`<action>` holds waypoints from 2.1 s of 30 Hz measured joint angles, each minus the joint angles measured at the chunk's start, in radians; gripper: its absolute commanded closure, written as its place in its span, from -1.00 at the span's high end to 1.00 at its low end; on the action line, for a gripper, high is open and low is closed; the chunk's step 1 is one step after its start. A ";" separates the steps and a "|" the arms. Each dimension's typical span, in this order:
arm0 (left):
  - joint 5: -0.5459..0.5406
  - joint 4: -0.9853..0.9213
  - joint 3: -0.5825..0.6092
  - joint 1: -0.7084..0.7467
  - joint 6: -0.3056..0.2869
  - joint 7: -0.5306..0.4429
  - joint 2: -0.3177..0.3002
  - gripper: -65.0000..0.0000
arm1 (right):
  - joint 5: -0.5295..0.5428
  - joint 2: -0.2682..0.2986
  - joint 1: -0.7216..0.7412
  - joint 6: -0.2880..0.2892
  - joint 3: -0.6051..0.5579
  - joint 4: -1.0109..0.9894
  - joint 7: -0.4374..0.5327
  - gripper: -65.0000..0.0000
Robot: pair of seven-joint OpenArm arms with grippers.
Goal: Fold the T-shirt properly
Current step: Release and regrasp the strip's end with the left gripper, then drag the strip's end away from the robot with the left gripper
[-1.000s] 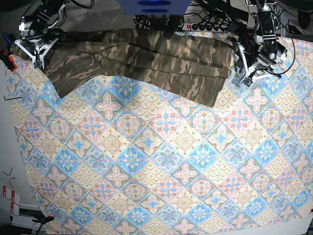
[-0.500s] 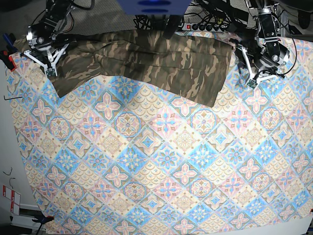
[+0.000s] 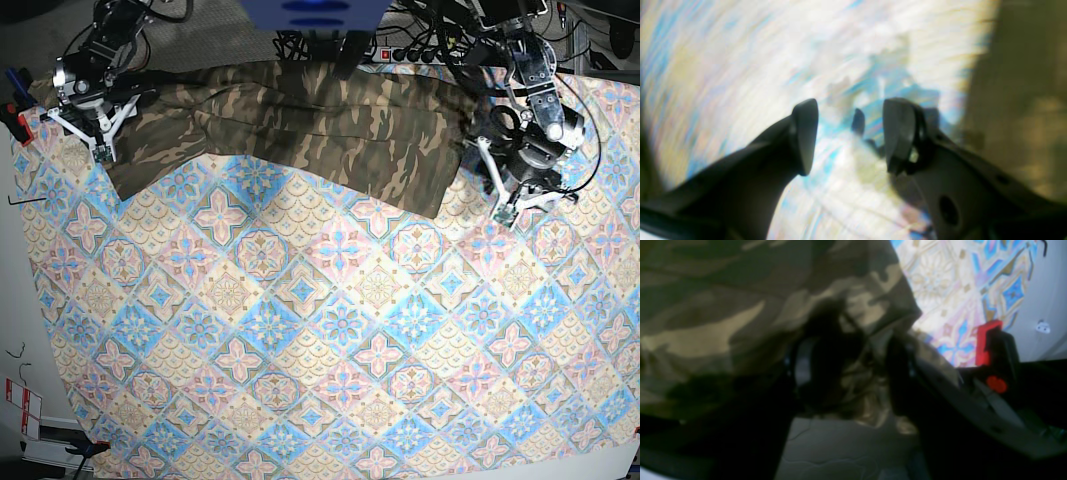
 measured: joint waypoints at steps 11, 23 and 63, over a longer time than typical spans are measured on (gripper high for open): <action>0.011 -0.001 0.026 -0.004 0.001 0.109 -0.009 0.86 | 0.000 0.011 0.000 0.000 -0.002 0.000 0.000 -0.11; -0.020 -0.023 0.035 0.069 0.005 0.118 0.017 0.85 | 0.000 0.011 0.000 0.000 -0.003 0.000 0.000 -0.11; -0.245 -0.336 0.238 0.041 0.059 0.033 -0.026 -0.35 | 0.000 0.014 0.017 0.000 -0.003 0.000 0.000 -0.12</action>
